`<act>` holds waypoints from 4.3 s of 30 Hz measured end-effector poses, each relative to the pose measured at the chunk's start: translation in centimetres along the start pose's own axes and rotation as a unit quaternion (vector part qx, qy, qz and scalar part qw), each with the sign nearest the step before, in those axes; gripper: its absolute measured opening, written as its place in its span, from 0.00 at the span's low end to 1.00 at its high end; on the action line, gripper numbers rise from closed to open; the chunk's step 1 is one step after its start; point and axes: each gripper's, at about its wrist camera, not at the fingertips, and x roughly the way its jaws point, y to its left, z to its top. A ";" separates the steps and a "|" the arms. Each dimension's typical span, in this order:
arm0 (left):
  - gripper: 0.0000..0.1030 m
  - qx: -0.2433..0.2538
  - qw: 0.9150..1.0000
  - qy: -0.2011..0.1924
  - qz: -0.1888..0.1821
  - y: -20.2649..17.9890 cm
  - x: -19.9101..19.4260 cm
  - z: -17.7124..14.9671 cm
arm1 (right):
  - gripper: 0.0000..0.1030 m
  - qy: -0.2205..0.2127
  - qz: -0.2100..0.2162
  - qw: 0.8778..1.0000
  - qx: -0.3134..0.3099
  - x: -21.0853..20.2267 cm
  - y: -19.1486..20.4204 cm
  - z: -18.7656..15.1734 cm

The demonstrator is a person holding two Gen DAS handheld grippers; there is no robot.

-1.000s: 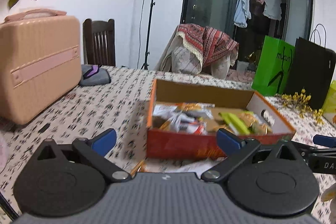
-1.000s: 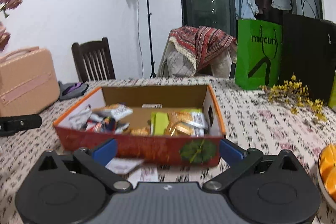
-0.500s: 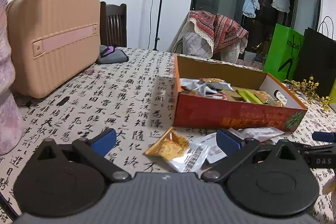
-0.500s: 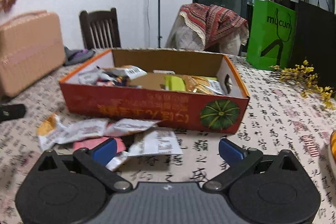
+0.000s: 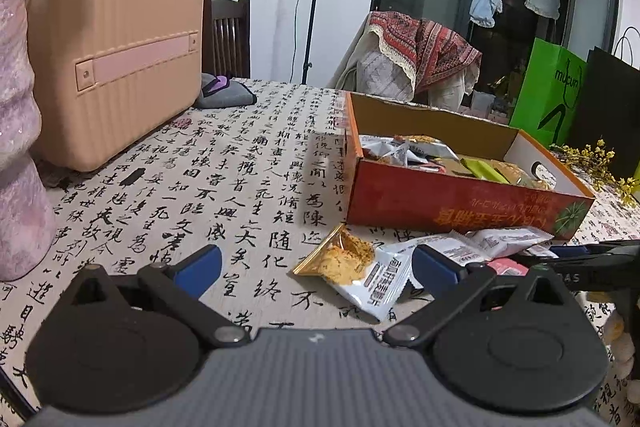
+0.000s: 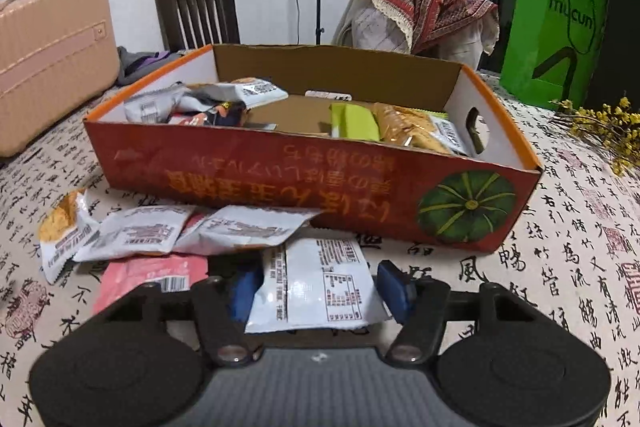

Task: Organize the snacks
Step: 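Grasp a white packet with the right tool while the left tool grasps a golden cracker pack, then lower both packets into the cardboard box and open both tools, then move both open tools back toward the remaining packets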

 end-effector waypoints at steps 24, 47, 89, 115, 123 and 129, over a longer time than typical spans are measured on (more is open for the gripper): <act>1.00 0.078 0.992 0.098 -0.009 -2.9 9.1 -0.1 | 0.43 -0.112 -0.025 0.991 0.063 -4.8 -5.7 -2.9; 0.68 0.026 0.999 0.045 -0.015 -1.7 4.9 0.5 | 0.43 -0.109 -0.024 0.992 0.066 -4.4 -5.5 -3.2; 0.68 0.028 0.997 -0.059 -0.042 -11.0 13.2 8.8 | 0.44 -0.190 -0.038 0.980 0.047 1.1 -7.0 6.9; 1.00 -0.003 0.996 -0.084 -0.043 -10.4 8.8 9.9 | 1.00 -0.198 -0.028 0.978 0.053 -1.6 -7.4 7.2; 1.00 0.006 0.996 -0.076 -0.043 -8.8 5.3 9.0 | 1.00 -0.186 -0.034 0.981 0.042 -5.1 -6.4 6.3; 1.00 0.005 0.997 -0.062 -0.039 -6.8 3.5 7.1 | 1.00 -0.164 -0.025 0.985 0.042 -6.3 -5.8 4.3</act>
